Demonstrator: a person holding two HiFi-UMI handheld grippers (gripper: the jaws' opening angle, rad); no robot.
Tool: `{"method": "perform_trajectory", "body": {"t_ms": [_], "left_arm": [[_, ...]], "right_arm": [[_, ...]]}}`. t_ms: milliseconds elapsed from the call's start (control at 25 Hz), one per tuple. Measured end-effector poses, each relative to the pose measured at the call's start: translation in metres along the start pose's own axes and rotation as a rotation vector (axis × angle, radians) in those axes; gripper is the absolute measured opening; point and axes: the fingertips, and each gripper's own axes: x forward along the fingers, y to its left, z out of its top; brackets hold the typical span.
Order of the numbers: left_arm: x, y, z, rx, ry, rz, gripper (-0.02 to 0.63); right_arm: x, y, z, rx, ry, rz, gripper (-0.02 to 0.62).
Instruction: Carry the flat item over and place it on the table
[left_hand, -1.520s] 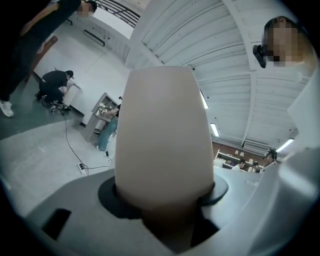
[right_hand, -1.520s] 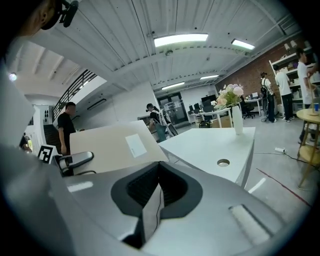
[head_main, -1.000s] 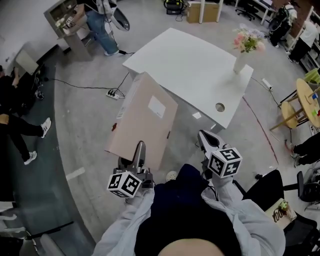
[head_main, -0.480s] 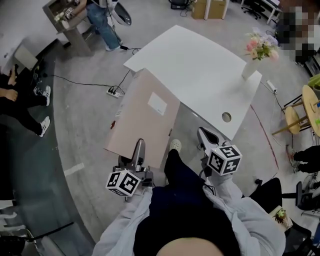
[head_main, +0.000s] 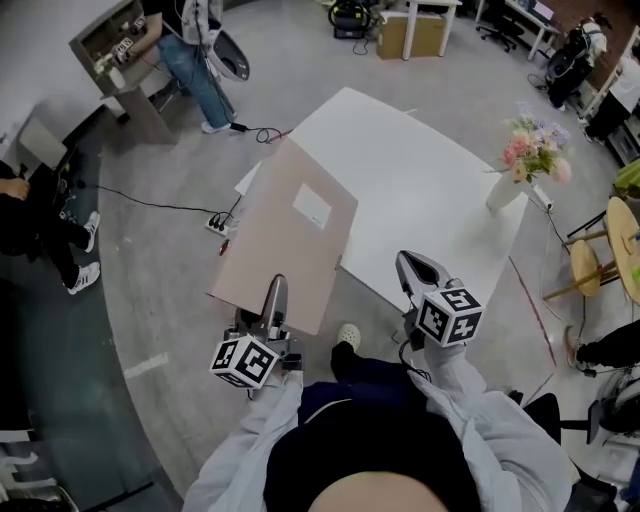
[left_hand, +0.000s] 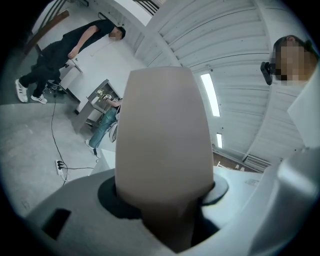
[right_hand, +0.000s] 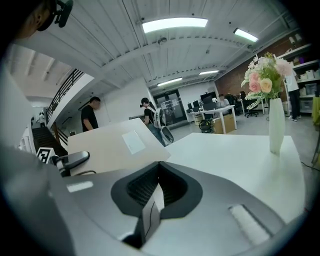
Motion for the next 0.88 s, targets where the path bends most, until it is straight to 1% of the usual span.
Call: {"method": "perform_trajectory", "body": {"t_ms": [160,320,480,680,800,880], "left_arm": [[0.054,0.011,0.01,-0.009,0.008,-0.018,0.265],[0.092,0.015,0.007,-0.003,0.034,-0.025,0.265],[0.102,0.024,-0.001,-0.013,0.067,-0.011,0.265],[0.109,0.033,-0.005,-0.106,0.069,-0.005,0.265],[0.115,0.037,-0.007,-0.127,0.093,-0.019,0.265],[0.129,0.04,-0.007,-0.142,0.108,-0.034,0.265]], "right_arm": [[0.037,-0.023,0.024,0.015,-0.013,-0.009,0.011],[0.061,-0.049,0.032,0.041,-0.011,-0.022,0.011],[0.074,-0.061,0.028,0.066,0.0,-0.037,0.011],[0.088,-0.07,0.022,0.109,0.01,-0.047,0.011],[0.095,-0.07,0.021,0.121,0.012,-0.057,0.011],[0.102,-0.069,0.024,0.135,0.005,-0.061,0.011]]}}
